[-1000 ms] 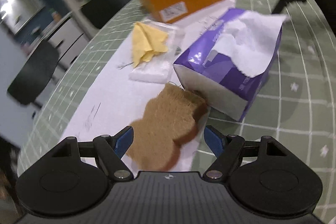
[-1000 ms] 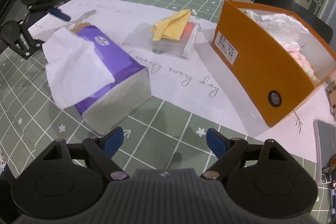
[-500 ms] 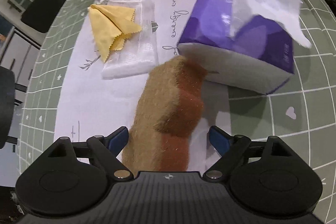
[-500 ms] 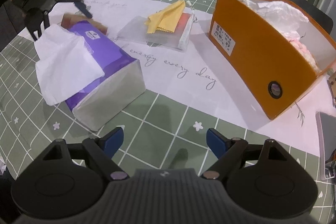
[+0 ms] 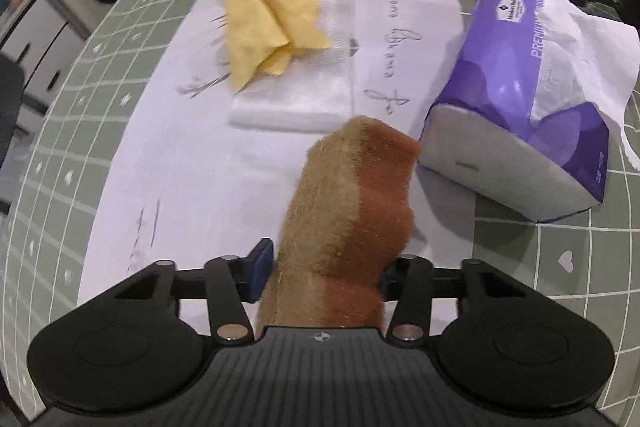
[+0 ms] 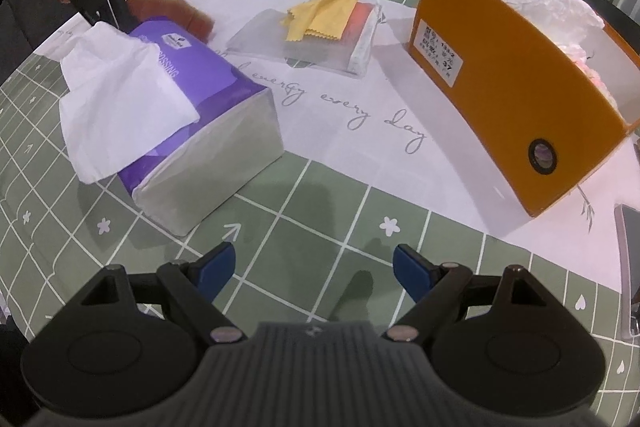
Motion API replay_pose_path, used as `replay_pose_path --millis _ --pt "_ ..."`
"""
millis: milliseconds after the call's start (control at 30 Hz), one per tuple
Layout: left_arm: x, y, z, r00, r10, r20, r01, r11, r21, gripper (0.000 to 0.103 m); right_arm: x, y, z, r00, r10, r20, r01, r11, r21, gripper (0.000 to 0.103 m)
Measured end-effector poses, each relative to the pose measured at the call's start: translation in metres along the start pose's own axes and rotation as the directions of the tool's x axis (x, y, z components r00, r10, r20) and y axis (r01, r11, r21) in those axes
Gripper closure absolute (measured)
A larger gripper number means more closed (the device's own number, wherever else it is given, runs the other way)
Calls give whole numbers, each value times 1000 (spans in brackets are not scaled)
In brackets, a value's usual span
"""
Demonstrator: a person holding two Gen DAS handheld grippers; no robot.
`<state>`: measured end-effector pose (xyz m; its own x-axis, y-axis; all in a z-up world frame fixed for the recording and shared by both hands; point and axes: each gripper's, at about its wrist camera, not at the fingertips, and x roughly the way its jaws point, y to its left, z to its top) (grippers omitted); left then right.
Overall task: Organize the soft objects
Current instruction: 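Grasp the brown sponge with the left gripper, then lift the brown sponge with the left gripper while the right gripper grasps the yellow cloth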
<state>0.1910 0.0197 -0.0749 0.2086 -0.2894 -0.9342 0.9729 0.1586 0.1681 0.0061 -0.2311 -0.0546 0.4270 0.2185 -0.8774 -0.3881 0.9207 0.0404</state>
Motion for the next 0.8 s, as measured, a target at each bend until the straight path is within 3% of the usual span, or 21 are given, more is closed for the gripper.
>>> replay_pose_path --millis 100,267,400,533,800 --pt "-8 -8 -8 997 69 -20 -70 996 -48 61 0 0 1 1000 -5 4 5 1000 -5 18" --pt "-27 -42 -33 997 80 18 -75 982 -176 61 -2 -6 1 1000 -25 19 25 1000 16 18" --pt "-33 -88 -51 985 172 16 -166 970 -175 60 -2 -13 1 999 -39 17 38 999 37 18" --pt "-44 -113 -61 986 164 25 -154 960 -234 60 0 -19 4 999 -46 20 45 997 61 18" --pt "-55 -146 -81 975 221 3 -209 929 -306 60 3 -41 60 994 -58 89 44 989 143 18"
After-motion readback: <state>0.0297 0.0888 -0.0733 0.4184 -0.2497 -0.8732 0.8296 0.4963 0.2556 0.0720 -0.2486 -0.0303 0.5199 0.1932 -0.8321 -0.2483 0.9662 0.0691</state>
